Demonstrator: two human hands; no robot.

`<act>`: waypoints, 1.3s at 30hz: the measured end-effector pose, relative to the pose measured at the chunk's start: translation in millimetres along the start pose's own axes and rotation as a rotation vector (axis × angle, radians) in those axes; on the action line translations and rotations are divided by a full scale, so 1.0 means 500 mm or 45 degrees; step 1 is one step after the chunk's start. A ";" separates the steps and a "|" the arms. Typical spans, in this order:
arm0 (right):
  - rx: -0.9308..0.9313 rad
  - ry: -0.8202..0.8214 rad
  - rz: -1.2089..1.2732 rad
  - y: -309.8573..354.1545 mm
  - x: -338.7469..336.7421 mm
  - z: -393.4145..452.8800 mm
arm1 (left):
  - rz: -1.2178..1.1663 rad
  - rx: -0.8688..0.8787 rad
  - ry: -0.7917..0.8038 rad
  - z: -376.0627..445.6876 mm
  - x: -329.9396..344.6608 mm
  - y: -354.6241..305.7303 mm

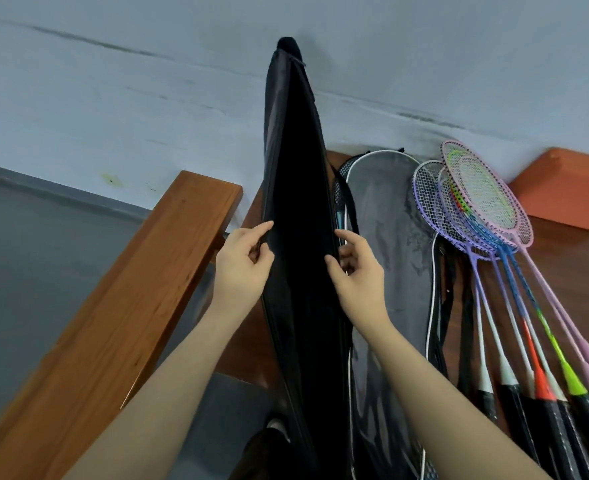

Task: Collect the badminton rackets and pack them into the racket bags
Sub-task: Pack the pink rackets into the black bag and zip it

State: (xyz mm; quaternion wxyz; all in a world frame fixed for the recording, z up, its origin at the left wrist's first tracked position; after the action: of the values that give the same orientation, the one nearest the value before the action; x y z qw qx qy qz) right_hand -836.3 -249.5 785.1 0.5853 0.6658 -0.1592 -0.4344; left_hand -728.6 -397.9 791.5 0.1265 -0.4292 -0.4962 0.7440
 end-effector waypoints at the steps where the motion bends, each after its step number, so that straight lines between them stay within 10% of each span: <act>1: -0.024 -0.021 0.013 0.010 -0.004 0.000 | 0.029 -0.008 -0.002 -0.002 0.004 0.001; 21: -0.024 -0.282 -0.234 -0.123 -0.339 0.005 | -0.012 0.301 0.078 0.016 0.286 -0.259; 28: 0.049 0.001 -0.190 -0.245 -0.422 0.003 | 0.072 0.226 0.059 -0.012 0.410 -0.278; 39: 0.321 -0.199 -0.578 -0.420 -0.683 -0.037 | -0.064 -0.200 -0.108 -0.055 0.520 -0.288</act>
State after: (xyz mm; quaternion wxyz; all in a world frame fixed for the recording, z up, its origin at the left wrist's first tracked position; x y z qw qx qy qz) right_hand -1079.6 64.0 724.9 0.3715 0.7165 -0.1033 -0.5814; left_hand -897.8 -152.3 776.3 0.0900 -0.3931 -0.5686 0.7170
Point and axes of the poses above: each hand's wrist, its own z-axis towards the middle knuckle, its own x-axis out of the palm, y = z × x, the point moved 4 cm from there along z, towards the middle knuckle, and after that the axes turned 10 degrees about y, right-handed, at the moved point
